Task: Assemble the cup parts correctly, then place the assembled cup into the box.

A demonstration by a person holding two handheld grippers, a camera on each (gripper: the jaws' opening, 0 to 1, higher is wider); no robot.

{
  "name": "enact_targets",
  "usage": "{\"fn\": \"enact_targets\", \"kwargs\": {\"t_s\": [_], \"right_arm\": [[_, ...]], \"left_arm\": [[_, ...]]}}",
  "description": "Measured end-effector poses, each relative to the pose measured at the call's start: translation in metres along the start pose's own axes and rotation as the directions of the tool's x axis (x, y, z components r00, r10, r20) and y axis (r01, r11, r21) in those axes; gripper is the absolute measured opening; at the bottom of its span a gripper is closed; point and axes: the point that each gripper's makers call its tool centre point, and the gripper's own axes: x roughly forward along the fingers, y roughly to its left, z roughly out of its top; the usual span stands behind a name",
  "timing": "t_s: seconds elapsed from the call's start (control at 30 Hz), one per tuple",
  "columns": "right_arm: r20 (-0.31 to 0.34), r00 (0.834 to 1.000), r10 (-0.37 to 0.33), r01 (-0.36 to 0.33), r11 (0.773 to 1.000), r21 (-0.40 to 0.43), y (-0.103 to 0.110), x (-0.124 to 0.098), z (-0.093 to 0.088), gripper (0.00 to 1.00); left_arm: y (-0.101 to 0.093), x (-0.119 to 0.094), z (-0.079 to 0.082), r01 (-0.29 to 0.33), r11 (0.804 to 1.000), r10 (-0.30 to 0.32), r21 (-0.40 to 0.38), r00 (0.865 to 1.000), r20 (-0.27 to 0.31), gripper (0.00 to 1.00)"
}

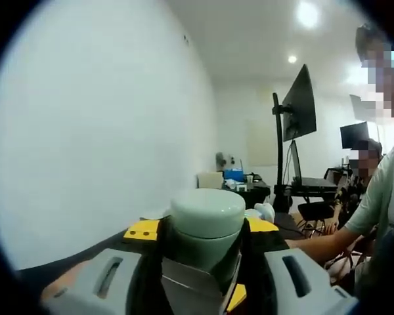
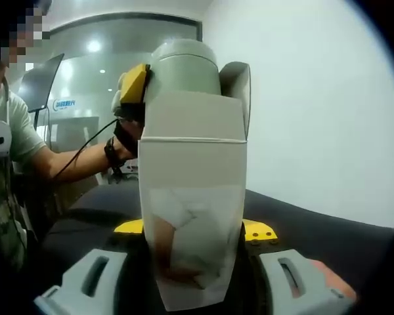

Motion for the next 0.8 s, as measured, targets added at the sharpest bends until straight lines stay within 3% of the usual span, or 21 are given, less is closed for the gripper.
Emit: {"fn": "enact_targets", "kwargs": {"t_s": [0.1, 0.13, 0.23, 0.27, 0.3, 0.33, 0.37, 0.47, 0.53, 0.6, 0.63, 0.67, 0.7, 0.8], "right_arm": [[0.001, 1.000, -0.006, 0.006, 1.000, 0.003, -0.003, 0.000, 0.000, 0.51], [0.004, 1.000, -0.001, 0.001, 1.000, 0.005, -0.002, 0.000, 0.000, 0.50], [-0.001, 1.000, -0.005, 0.005, 1.000, 0.004, -0.003, 0.000, -0.001, 0.50], [0.000, 1.000, 0.001, -0.001, 1.000, 0.001, -0.002, 0.000, -0.001, 0.50], [-0.024, 1.000, 0.001, -0.001, 1.000, -0.001, 0.000, 0.000, -0.004, 0.50], [0.018, 0.999, 0.032, -0.032, 0.999, -0.028, 0.003, -0.002, 0.006, 0.50], [0.008, 1.000, 0.018, -0.018, 1.000, -0.017, 0.002, -0.004, 0.004, 0.50], [0.016, 1.000, 0.020, -0.019, 1.000, -0.023, 0.012, 0.008, 0.006, 0.50], [0.014, 1.000, 0.022, -0.022, 1.000, -0.014, 0.003, 0.001, 0.003, 0.50], [0.009, 1.000, 0.017, -0.017, 0.999, -0.037, 0.013, 0.002, 0.003, 0.50], [0.034, 0.999, 0.017, -0.019, 0.996, 0.083, 0.008, 0.001, 0.004, 0.50], [0.032, 0.999, 0.016, -0.019, 0.997, 0.074, 0.000, -0.002, 0.004, 0.50], [0.005, 1.000, 0.016, -0.016, 1.000, 0.000, 0.004, -0.001, 0.000, 0.50], [0.002, 1.000, 0.017, -0.017, 1.000, -0.014, 0.007, 0.000, 0.000, 0.50]], "left_arm": [[0.001, -0.002, 0.001, 0.002, 1.000, -0.002, -0.002, 1.000, 0.001, 0.38], [0.008, -0.003, 0.003, -0.025, 0.998, 0.026, 0.049, 1.000, -0.004, 0.38], [0.005, -0.008, 0.007, -0.005, 1.000, 0.005, 0.016, 1.000, 0.010, 0.33], [0.008, -0.010, 0.024, -0.026, 1.000, 0.028, -0.017, 0.994, 0.109, 0.19], [0.011, -0.015, 0.032, -0.044, 0.997, 0.054, -0.068, 0.988, 0.144, 0.11], [0.015, -0.019, 0.039, -0.053, 0.996, 0.064, -0.067, 0.985, 0.162, 0.04], [0.018, -0.024, 0.046, -0.055, 0.996, 0.068, -0.071, 0.979, 0.193, 0.02], [0.017, -0.028, 0.045, -0.055, 0.997, 0.065, -0.061, 0.983, 0.174, 0.09], [0.015, -0.031, 0.041, -0.051, 0.998, 0.058, -0.047, 0.984, 0.168, 0.10], [0.015, -0.031, 0.036, -0.056, 0.997, 0.063, -0.044, 0.986, 0.153, 0.11], [0.016, -0.032, 0.033, -0.057, 0.997, 0.063, -0.045, 0.987, 0.146, 0.12], [0.014, -0.032, 0.031, -0.056, 0.997, 0.062, -0.044, 0.988, 0.144, 0.15], [0.013, -0.034, 0.031, -0.060, 0.997, 0.065, -0.041, 0.987, 0.145, 0.16], [0.015, -0.041, 0.034, -0.072, 0.997, 0.075, -0.026, 0.985, 0.154, 0.18]]}}
